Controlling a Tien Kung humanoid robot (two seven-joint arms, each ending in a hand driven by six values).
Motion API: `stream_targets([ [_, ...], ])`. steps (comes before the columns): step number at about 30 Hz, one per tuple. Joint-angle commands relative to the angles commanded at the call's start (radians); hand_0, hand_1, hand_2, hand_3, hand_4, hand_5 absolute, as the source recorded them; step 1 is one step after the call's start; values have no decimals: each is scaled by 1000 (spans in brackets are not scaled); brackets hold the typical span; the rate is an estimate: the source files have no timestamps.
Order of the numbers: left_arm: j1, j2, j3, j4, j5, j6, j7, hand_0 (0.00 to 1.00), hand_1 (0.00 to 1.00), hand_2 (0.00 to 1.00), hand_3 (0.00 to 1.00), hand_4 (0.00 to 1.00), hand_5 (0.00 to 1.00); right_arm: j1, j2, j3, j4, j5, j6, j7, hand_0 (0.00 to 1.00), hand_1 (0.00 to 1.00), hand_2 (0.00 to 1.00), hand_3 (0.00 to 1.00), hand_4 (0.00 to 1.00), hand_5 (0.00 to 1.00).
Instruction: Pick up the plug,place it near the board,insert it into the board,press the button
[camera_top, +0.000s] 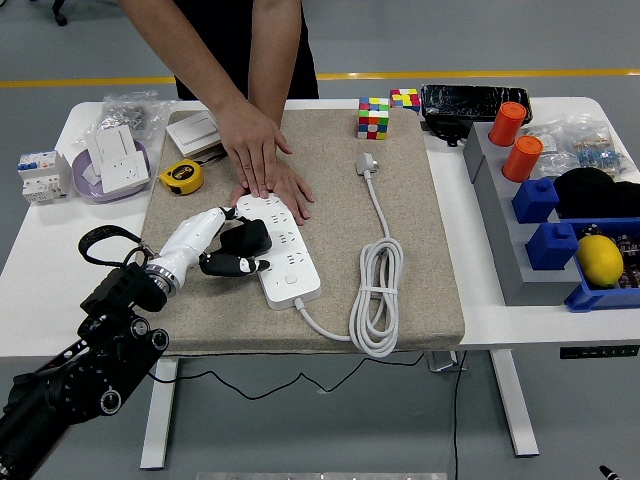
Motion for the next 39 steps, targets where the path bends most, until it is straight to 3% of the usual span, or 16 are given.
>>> stream_targets([
  [1, 0, 0, 0, 0, -2, 0, 0, 639, 627, 487, 503, 888, 377, 0, 0, 0, 0, 0, 0, 0, 960, 930, 865, 873, 998, 998],
  [12, -6, -7, -6, 5, -17, -2, -3, 596, 614, 485, 498, 873, 428, 2, -1, -5, 0, 1, 0, 0, 959, 930, 865, 873, 998, 998],
  [13, -8, -7, -7, 8, -19, -2, -3, 556, 576, 448, 443, 701, 508, 2, -1, -5, 0, 1, 0, 0, 959, 930, 865, 873, 998, 998],
  [18, -12, -9, -10, 13, -28, -7, 10, 556, 576, 448, 443, 701, 508, 4, -1, 0, 0, -1, 0, 0, 959, 930, 865, 873, 998, 998],
  [19, -11, -9, -10, 12, -30, -6, 12, 488, 451, 380, 354, 362, 455, 4, -1, 1, 0, -2, 0, 0, 959, 930, 865, 873, 998, 998],
  [24, -9, -6, -12, 6, -25, -10, 21, 488, 451, 380, 354, 362, 455, 4, 0, 3, 0, 0, 0, 0, 959, 930, 865, 873, 998, 998],
  [25, -9, -6, -13, 6, -20, -11, 23, 440, 381, 324, 289, 334, 311, 4, 0, 3, 0, 0, 0, 1, 959, 930, 865, 873, 998, 998],
  [39, -8, 8, -52, -37, 47, -14, 45, 432, 370, 313, 283, 312, 262, 6, 2, 10, 0, 1, -2, 0, 960, 931, 865, 873, 998, 998],
])
